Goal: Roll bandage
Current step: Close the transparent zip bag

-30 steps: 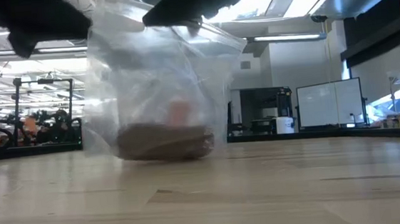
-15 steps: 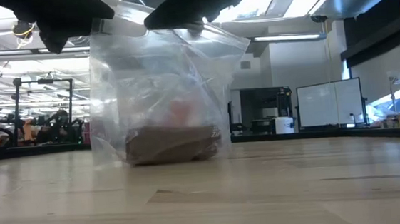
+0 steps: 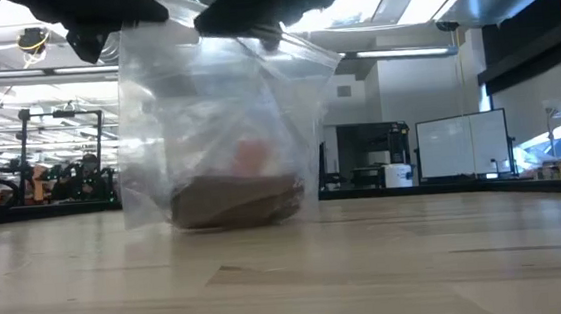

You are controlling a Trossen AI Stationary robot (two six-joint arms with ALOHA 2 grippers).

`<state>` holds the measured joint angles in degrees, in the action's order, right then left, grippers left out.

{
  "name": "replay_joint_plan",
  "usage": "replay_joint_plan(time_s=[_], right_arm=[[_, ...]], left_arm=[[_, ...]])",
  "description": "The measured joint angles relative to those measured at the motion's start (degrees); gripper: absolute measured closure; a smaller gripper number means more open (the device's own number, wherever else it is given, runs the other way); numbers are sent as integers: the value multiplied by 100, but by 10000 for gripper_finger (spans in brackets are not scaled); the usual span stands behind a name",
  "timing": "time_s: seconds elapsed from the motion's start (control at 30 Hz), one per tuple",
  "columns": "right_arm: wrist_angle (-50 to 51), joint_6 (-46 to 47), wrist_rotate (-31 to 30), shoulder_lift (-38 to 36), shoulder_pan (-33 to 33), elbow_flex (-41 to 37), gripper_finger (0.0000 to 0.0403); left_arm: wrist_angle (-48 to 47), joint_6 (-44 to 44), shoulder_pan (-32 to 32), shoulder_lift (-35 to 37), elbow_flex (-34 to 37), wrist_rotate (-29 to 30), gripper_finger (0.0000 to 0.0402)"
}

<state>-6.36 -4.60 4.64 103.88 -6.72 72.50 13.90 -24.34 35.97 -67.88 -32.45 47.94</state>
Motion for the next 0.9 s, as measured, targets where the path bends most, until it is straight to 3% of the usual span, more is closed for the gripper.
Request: replay_joint_plan(time_s=[0.2,0.4,0.9], right_arm=[[885,-42,49,-135,0,657,306],[610,-15,612,76,-2,964,265],[-227,132,639,559,0,956,285]], left_arm=[[2,98,36,-2,0,13,401],[27,150,46,-4,0,21,401],[134,241,46,-4,0,28,401]])
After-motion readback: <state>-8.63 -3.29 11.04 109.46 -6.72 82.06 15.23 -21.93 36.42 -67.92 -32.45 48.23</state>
